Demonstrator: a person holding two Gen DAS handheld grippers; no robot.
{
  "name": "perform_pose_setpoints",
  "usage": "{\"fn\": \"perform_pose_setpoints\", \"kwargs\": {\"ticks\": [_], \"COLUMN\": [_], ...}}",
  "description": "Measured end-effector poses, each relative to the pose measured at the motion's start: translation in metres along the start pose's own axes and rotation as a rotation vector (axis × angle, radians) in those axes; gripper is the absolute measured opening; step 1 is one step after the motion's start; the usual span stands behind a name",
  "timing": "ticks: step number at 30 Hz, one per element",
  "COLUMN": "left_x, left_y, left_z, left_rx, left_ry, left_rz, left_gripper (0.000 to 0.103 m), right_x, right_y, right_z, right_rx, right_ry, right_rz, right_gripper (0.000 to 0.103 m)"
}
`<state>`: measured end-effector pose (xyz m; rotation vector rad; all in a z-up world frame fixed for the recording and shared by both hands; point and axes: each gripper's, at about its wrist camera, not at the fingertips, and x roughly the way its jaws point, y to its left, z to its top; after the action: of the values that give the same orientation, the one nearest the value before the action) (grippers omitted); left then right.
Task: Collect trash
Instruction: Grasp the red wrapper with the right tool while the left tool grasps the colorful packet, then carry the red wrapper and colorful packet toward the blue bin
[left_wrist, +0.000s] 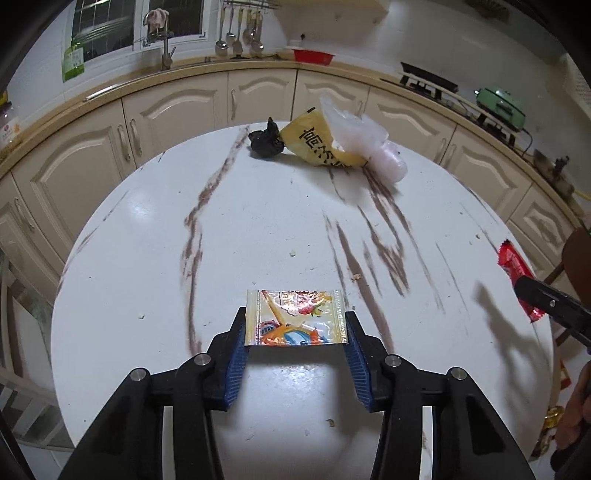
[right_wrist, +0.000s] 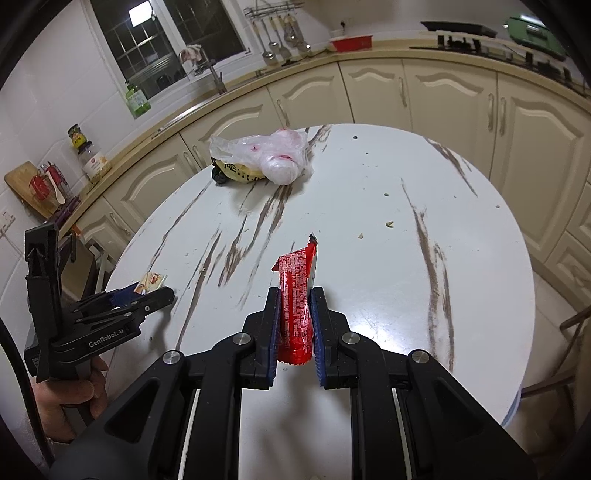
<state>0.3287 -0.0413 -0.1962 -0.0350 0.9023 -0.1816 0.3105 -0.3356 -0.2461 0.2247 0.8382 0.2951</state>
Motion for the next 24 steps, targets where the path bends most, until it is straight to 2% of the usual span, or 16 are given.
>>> {"fn": "perform_pose_setpoints", "kwargs": {"ticks": [4,10,24], "left_x": [-0.002,-0.020,-0.070], "left_y": [-0.003,-0.035,-0.153], "left_z": [-0.001,0.005,0.028], "left_rx": [-0.008,0.040,0.235], "left_ry": [0.001,-0.041,-0.169], "left_rz": [-0.016,-0.054,-0.214], "left_gripper": [0.044,0.044,0.044], "right_x": [-0.005,-0.024,-0.115], "right_y": [-0.001,-0.007,-0.042], "right_z": [0.000,0.001,0.009], "right_rx": [0.004,0.008,0.037], "right_ry": [-0.012,-0.042,-0.187], "right_rz": [-0.004,-0.024,-0.129], "right_gripper": [0.015,0.015,0.015]}}
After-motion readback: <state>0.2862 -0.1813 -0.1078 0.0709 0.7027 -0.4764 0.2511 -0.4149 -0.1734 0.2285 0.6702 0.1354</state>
